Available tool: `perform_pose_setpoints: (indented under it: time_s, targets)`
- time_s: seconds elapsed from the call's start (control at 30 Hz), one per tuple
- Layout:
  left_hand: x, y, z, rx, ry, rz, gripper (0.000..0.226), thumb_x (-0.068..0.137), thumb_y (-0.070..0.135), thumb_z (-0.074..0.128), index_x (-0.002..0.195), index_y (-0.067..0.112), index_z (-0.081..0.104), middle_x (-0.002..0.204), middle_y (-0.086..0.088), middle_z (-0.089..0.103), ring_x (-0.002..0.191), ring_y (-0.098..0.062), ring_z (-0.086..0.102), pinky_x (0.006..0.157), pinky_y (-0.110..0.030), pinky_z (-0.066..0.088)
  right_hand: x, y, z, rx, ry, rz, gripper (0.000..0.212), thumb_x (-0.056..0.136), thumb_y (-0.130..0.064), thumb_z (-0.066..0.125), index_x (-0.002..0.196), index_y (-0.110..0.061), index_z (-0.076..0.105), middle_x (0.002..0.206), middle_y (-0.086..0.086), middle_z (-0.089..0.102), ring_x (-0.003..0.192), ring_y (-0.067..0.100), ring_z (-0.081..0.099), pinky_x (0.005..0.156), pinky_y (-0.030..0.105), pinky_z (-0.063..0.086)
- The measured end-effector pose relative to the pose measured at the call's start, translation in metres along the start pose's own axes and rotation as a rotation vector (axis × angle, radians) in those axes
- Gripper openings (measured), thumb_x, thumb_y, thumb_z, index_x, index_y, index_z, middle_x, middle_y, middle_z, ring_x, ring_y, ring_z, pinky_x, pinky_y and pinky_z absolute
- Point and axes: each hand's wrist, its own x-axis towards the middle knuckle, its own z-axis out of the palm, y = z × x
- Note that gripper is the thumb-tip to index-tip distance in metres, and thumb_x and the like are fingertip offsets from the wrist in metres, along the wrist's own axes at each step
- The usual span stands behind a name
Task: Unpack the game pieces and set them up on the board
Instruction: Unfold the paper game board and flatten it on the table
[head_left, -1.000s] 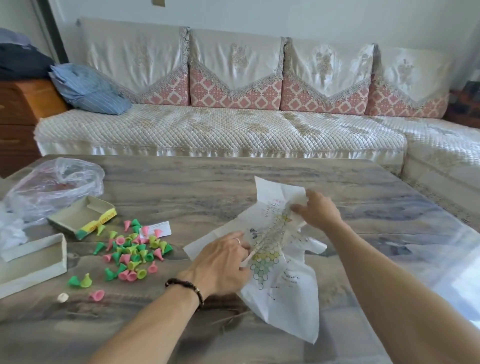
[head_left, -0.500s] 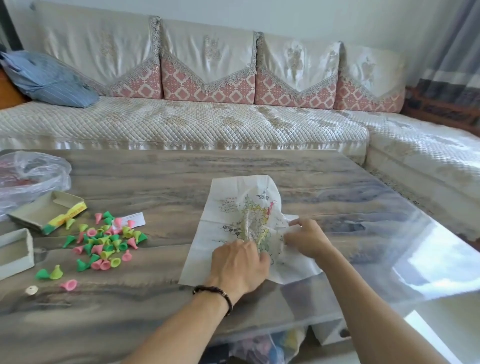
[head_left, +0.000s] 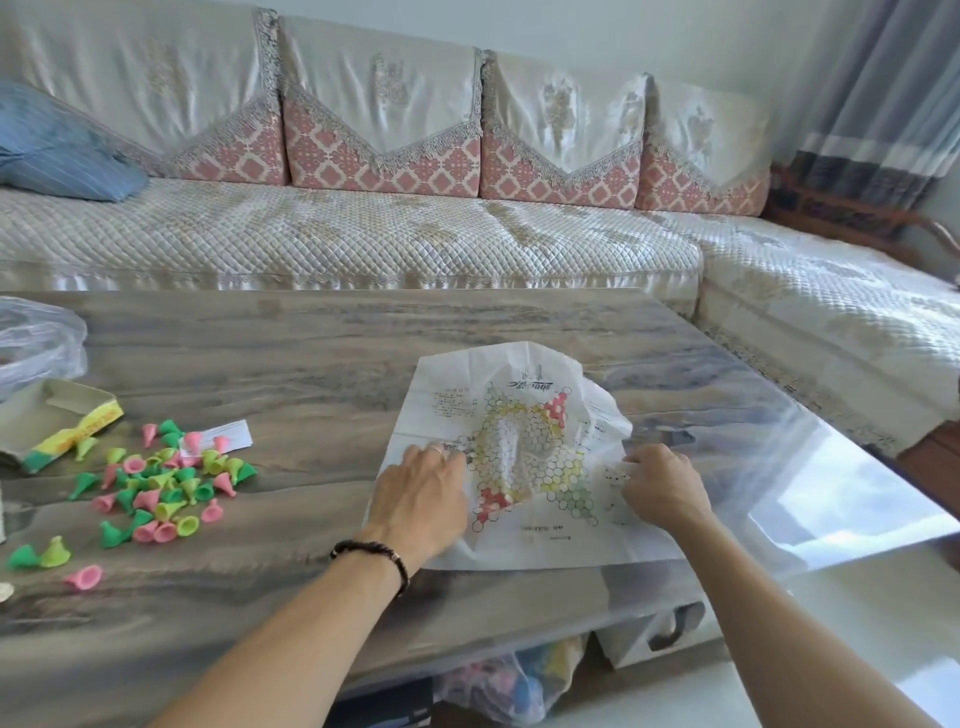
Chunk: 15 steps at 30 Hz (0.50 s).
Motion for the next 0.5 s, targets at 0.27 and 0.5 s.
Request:
perform_pose_setpoints:
  time_s: [0.27,0.5]
  targets:
    - [0.005,-0.037,-0.001,-0.106,0.021,-0.267,0.036,0.085,0.002,0.050,0.119,0.013,0.044,0.114,-0.010,0.047,0.085,-0.024,0.051,0.065,-0.029,0.037,0.017,-0.026,0.034,-0.001,0.013,-0.088,0.038,0.088,-0.025,0.053,0.125,-0.026,0.060,0.133,0.011,0.049,0.111,0.035,0.054,0.089,0.040,0.045]
    - [0.001,-0.032,-0.005,-0.132,0.020,-0.132,0.051,0.079,-0.014,0.042,0.119,0.017,0.049,0.103,-0.004,0.047,0.067,-0.017,0.046,0.050,-0.022,0.029,0.008,-0.040,0.042,0.116,0.058,-0.204,0.030,0.087,-0.014,0.056,0.113,-0.017,0.071,0.112,0.005,0.062,0.101,0.026,0.056,0.075,0.029,0.039]
